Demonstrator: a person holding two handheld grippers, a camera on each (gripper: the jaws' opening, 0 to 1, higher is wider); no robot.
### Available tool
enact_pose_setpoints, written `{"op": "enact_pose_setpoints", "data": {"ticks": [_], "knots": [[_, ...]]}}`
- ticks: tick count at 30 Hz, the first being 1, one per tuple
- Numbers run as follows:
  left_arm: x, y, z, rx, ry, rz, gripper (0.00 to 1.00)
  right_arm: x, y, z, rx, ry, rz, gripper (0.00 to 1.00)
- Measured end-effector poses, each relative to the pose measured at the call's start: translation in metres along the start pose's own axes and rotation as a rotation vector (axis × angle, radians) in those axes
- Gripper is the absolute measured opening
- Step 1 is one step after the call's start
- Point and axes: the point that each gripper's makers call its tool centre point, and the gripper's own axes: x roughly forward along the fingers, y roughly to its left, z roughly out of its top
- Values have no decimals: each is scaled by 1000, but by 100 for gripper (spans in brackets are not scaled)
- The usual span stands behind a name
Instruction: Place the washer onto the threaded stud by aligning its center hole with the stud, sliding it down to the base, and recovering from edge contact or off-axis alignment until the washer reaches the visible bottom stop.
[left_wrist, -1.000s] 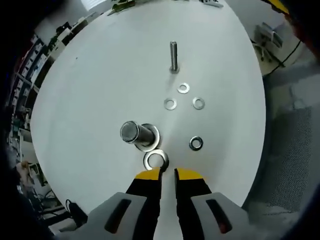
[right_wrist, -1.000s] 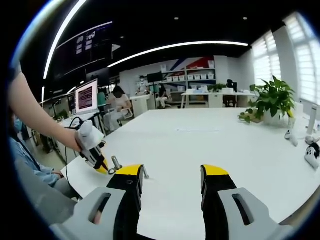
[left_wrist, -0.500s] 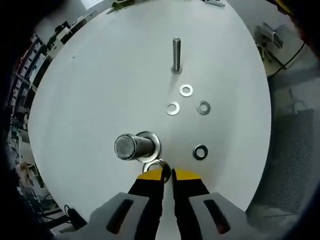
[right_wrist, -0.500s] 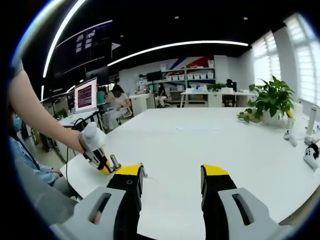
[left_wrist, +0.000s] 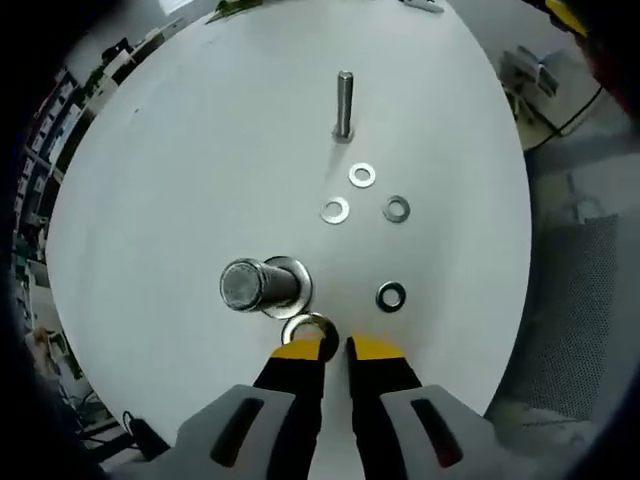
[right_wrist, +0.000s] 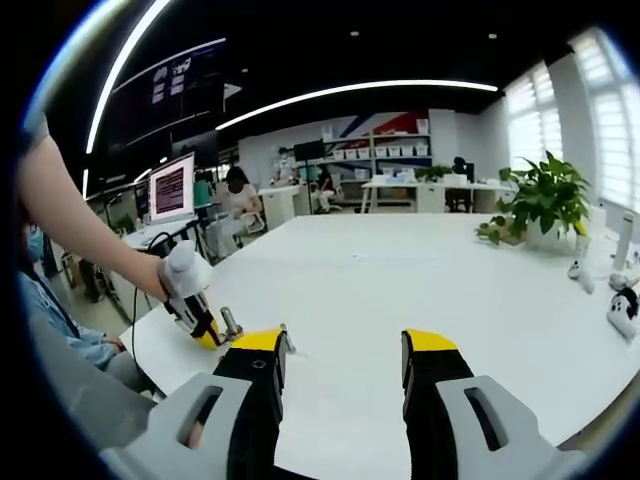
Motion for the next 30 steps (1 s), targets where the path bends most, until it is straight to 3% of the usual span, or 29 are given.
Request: {"op": "enact_pose_setpoints", "data": {"ticks": [5, 20, 30], "knots": [[-1, 2, -9, -21, 13, -6, 5, 0, 0, 0, -1, -2, 1, 49], [0, 2, -8, 23, 38, 15, 3, 2, 5, -2, -20, 13, 13, 49], [-1, 2, -9, -2, 33, -8, 3, 4, 5, -5, -18, 23, 18, 49]]}}
